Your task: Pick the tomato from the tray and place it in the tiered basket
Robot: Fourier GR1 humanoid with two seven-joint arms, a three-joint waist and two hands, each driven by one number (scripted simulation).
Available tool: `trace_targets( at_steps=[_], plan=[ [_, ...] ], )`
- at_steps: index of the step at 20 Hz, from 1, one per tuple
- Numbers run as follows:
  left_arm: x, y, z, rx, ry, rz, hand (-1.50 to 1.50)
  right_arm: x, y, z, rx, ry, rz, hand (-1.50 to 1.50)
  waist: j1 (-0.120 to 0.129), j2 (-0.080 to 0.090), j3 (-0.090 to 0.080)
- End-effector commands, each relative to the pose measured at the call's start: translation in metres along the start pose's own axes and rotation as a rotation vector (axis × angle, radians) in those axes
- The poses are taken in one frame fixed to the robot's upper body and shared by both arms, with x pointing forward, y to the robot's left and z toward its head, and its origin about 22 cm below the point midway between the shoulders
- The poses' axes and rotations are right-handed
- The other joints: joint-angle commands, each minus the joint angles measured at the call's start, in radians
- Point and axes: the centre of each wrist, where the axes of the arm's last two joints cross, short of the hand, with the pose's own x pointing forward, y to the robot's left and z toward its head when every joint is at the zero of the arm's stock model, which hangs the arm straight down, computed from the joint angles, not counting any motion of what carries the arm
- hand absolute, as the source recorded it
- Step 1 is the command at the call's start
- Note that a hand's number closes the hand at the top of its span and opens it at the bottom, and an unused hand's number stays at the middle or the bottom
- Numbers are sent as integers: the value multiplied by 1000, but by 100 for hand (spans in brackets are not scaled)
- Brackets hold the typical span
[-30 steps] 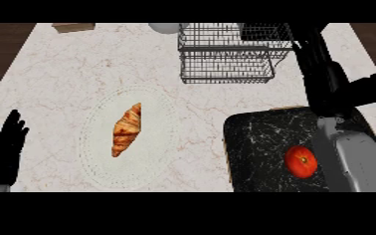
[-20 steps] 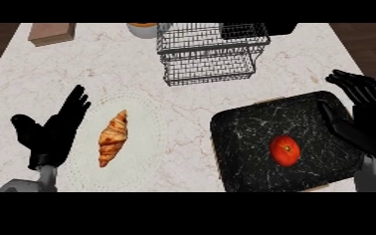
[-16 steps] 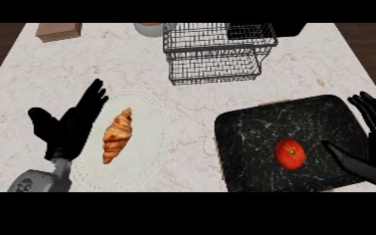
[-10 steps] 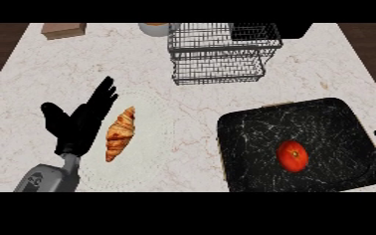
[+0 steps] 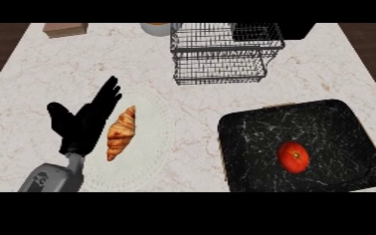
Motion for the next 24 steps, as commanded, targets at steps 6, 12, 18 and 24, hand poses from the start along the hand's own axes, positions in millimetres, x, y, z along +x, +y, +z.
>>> trace_targets(
  at_steps=[6, 12, 18, 24],
  plan=[
    [12, -5, 1, -39, -6, 8, 0, 106, 19, 7, 49, 189, 106, -150, 46, 5, 3],
    [10, -10, -18, -52, -18, 4, 0, 87, 40, 0, 89, 265, 219, -150, 36, 10, 1],
    [16, -26, -27, -54, -12, 3, 0, 97, 64, -9, 115, 339, 250, -150, 36, 7, 3],
    [5, -10, -16, -42, -6, -5, 0, 111, 110, -2, 183, 361, 278, -150, 33, 2, 4]
  ],
)
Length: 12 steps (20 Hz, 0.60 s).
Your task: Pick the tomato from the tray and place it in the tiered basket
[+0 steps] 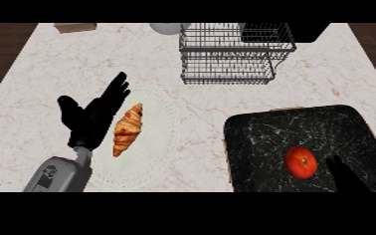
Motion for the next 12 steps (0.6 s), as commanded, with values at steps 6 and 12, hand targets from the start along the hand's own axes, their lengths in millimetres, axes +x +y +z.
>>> trace_targets(
  at_steps=[6, 12],
  plan=[
    [-12, 12, -8, 10, -11, 7, 0, 16, 24, -21, -25, 58, 103, -150, -6, 0, 1],
    [-13, 11, -6, 16, 4, -1, 0, -16, 26, -19, -87, 71, 106, -150, -10, -1, 2]
  ],
)
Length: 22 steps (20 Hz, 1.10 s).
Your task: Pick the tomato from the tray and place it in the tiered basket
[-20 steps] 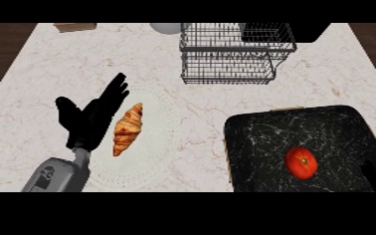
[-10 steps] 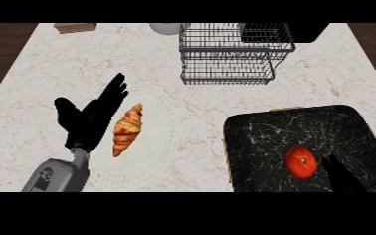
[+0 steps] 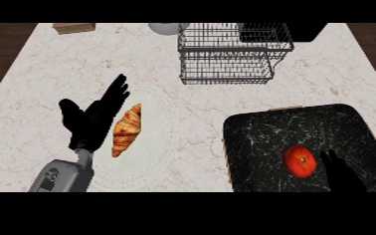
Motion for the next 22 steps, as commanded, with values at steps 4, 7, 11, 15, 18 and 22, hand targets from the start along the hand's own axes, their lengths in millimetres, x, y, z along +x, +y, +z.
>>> trace_targets(
  at_steps=[4, 7, 11, 15, 18, 22],
  plan=[
    [-5, 16, 0, 0, 4, 9, 0, -6, 27, -16, -21, 8, -9, -150, 1, 0, 0],
    [-3, 17, 1, -7, 6, -1, 0, -19, 22, -29, -49, -3, -29, -150, 2, 0, 0],
    [8, -13, -18, 1, -3, -5, 0, -5, 37, -24, -26, -15, -35, -150, 0, 1, 0],
    [26, 12, 10, -14, 8, 9, 0, -20, 33, -39, -29, 12, -60, -150, 5, 0, 0],
    [4, -12, -4, -13, -23, -1, 0, -27, 19, -66, -29, 11, -89, -150, 4, 1, 0],
    [5, -6, -2, -9, -2, 8, 0, -36, 50, -70, -27, 43, -74, -150, 3, 1, 0]
  ],
)
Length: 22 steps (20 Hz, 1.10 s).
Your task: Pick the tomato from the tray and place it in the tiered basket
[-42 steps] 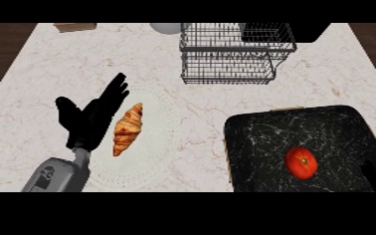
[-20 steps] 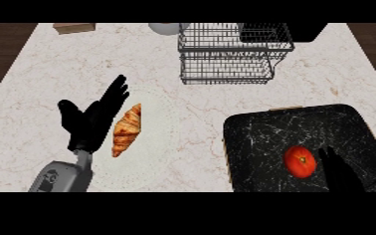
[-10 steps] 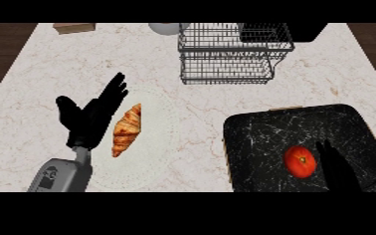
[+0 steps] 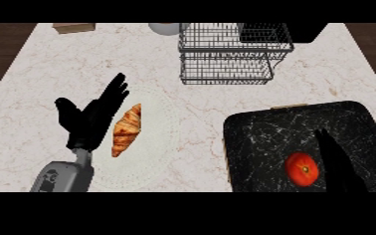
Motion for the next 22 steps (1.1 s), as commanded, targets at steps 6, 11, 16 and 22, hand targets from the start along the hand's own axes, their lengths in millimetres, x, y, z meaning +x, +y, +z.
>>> trace_targets(
  at_steps=[6, 11, 16, 22],
  plan=[
    [-5, 10, 7, 5, 11, -22, 0, -1, 35, -16, 13, 14, -1, -150, 6, 4, 7],
    [2, 4, -5, -19, -4, 6, 0, -6, 27, -34, 53, -7, 12, -150, 5, 4, 7],
    [-1, -11, -3, -14, 10, -13, 0, -16, 42, -22, 63, -142, -38, 150, 3, 4, 8],
    [13, 9, -3, 7, -1, -2, 0, 9, 44, -20, 31, -176, 2, 150, 3, 3, 7]
  ],
)
